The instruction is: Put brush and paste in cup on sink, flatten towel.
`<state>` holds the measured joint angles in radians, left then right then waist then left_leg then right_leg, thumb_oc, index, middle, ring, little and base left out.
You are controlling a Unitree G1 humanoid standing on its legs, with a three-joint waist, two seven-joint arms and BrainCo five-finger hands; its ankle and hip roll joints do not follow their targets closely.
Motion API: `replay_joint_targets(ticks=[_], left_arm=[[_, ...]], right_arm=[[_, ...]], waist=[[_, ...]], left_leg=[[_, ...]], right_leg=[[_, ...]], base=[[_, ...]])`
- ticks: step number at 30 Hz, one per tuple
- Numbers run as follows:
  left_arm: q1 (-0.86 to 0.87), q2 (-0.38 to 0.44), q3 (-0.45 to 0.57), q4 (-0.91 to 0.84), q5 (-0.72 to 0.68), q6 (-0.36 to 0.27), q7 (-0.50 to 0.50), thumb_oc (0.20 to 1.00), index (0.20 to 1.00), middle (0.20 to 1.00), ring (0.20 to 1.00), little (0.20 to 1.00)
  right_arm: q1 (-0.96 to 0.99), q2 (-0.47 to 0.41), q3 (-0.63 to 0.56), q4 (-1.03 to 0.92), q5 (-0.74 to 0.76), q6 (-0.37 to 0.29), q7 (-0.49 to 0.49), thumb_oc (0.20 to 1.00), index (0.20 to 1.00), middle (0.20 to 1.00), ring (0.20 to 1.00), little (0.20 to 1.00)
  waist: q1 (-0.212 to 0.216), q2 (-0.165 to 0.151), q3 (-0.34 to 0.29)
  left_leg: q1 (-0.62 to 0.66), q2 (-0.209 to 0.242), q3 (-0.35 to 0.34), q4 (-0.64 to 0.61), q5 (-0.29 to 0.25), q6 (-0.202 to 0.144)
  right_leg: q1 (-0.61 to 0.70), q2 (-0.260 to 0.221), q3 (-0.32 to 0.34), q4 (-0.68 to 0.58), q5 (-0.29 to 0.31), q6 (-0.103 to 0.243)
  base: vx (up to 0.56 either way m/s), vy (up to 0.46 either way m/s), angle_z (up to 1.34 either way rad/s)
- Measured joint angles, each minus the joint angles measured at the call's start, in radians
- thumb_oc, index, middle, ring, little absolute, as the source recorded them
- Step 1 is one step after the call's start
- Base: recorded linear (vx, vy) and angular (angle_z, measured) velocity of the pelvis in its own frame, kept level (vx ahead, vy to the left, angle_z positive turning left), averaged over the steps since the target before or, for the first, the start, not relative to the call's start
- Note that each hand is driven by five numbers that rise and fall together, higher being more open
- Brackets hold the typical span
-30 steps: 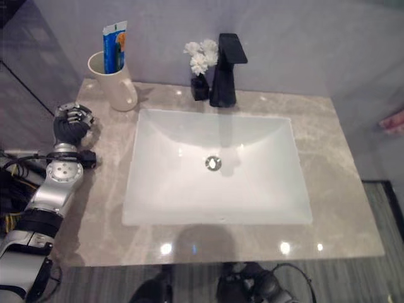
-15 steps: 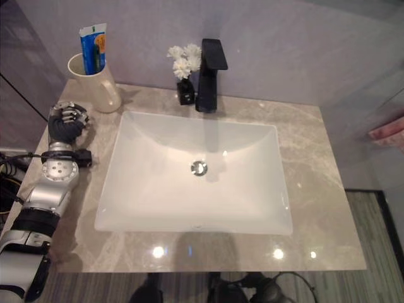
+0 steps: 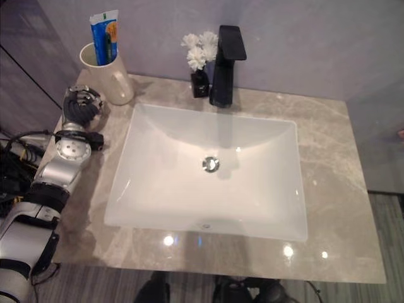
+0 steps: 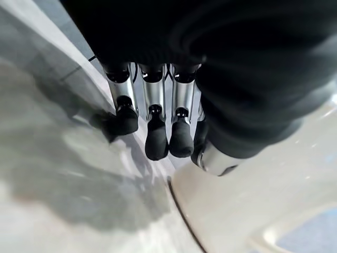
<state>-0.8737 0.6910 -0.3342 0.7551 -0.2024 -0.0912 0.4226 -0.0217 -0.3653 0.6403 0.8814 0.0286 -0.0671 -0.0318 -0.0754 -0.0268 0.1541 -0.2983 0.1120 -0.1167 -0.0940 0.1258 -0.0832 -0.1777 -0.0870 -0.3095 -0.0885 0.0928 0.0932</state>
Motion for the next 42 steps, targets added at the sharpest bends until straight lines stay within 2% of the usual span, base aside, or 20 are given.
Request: replay_joint_targets(ticks=[11, 17, 28, 42], left_arm=[[-0.135, 0.015, -0.005, 0.137, 0.018, 0.018, 0.043, 0.200, 0.200, 0.200, 0.200, 0.200], [-0.185, 0.016, -0.035, 0.160, 0.018, 0.020, 0.056, 0.200, 0.200, 0.200, 0.200, 0.200], [-0.183, 0.001, -0.034, 0.017, 0.021, 0.007, 0.079, 0.200, 0.200, 0.200, 0.200, 0.200], [-0.208, -0.118, -0.033, -0.049, 0.017, -0.018, 0.085, 0.200, 0.200, 0.200, 0.200, 0.200]], right_arm=[[0.004, 0.000, -0.010, 0.005, 0.033, -0.017, -0.004, 1.000, 1.000, 1.000, 1.000, 1.000], [0.002, 0.000, -0.009, -0.003, 0.059, -0.020, -0.007, 1.000, 1.000, 1.000, 1.000, 1.000], [0.002, -0.001, -0.026, -0.006, 0.084, -0.027, -0.011, 1.000, 1.000, 1.000, 1.000, 1.000], [-0.008, -0.008, -0.033, -0.017, 0.084, -0.044, -0.030, 1.000, 1.000, 1.000, 1.000, 1.000]], waist=[[-0.047, 0.000, 0.000], [-0.051, 0.000, 0.000], [-0.054, 0.002, 0.023], [-0.084, 0.018, 0.051]], left_leg=[[-0.036, -0.003, -0.007, 0.004, 0.018, -0.013], [-0.057, -0.003, -0.009, 0.001, 0.016, -0.015], [-0.084, -0.011, -0.015, 0.003, 0.023, -0.017], [-0.082, -0.018, -0.008, 0.001, 0.015, -0.014]], right_leg=[[-0.030, 0.000, -0.005, 0.000, -0.005, -0.001], [-0.049, 0.001, -0.007, 0.000, -0.006, 0.001], [-0.067, -0.004, -0.026, 0.001, -0.006, 0.002], [-0.067, -0.013, -0.021, 0.001, -0.008, 0.009]], base=[[0.00, -0.017, 0.03], [0.00, 0.001, 0.01], [0.01, 0.003, 0.03], [0.00, 0.000, 0.00]])
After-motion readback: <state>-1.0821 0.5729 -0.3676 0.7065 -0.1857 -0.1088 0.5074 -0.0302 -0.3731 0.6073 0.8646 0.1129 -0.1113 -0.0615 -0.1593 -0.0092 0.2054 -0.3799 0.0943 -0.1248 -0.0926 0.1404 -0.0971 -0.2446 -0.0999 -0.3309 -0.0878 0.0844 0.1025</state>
